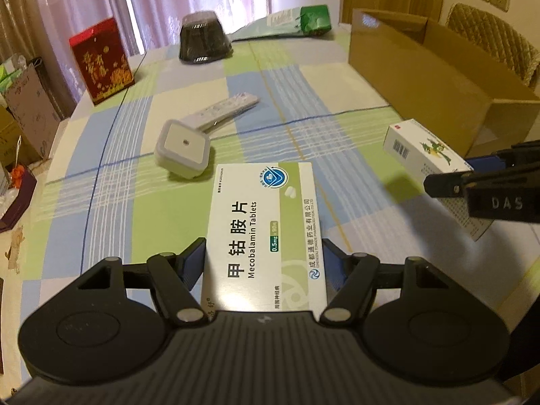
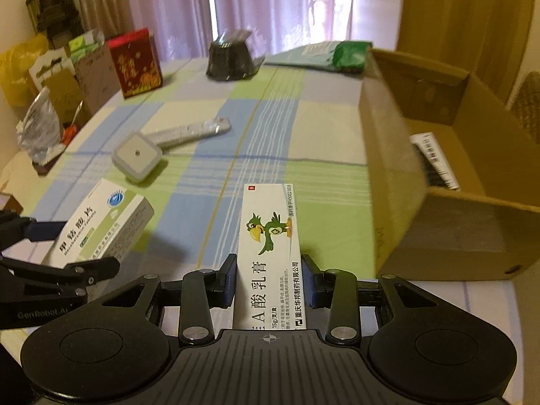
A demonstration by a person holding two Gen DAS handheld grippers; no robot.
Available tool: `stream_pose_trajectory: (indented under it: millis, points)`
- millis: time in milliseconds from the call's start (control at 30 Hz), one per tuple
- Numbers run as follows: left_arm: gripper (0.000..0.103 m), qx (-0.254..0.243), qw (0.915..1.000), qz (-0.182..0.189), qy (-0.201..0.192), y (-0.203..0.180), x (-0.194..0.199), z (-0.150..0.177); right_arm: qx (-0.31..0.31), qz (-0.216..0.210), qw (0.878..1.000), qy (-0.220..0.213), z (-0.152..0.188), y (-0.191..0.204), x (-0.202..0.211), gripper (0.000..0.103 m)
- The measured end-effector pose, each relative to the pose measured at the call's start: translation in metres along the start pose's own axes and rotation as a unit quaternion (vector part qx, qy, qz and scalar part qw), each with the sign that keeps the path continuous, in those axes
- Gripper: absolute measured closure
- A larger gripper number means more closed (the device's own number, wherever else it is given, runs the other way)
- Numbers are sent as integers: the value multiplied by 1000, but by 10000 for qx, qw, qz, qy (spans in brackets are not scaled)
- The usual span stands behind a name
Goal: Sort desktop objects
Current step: 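Carry the tablet box and ointment box over the cardboard box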
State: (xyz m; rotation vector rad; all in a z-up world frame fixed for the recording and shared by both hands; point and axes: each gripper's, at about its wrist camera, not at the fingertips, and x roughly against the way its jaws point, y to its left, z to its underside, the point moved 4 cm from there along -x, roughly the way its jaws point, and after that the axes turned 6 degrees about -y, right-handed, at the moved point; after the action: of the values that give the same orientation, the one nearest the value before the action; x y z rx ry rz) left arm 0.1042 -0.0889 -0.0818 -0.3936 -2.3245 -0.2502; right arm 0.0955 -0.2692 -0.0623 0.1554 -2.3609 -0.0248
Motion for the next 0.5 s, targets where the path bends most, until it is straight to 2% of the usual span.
stream_pose_trajectory:
  millis: [500]
  points:
    - [36, -217, 9979, 361, -500, -47, 38, -42, -327, 329, 9966, -675, -33, -34, 66, 66]
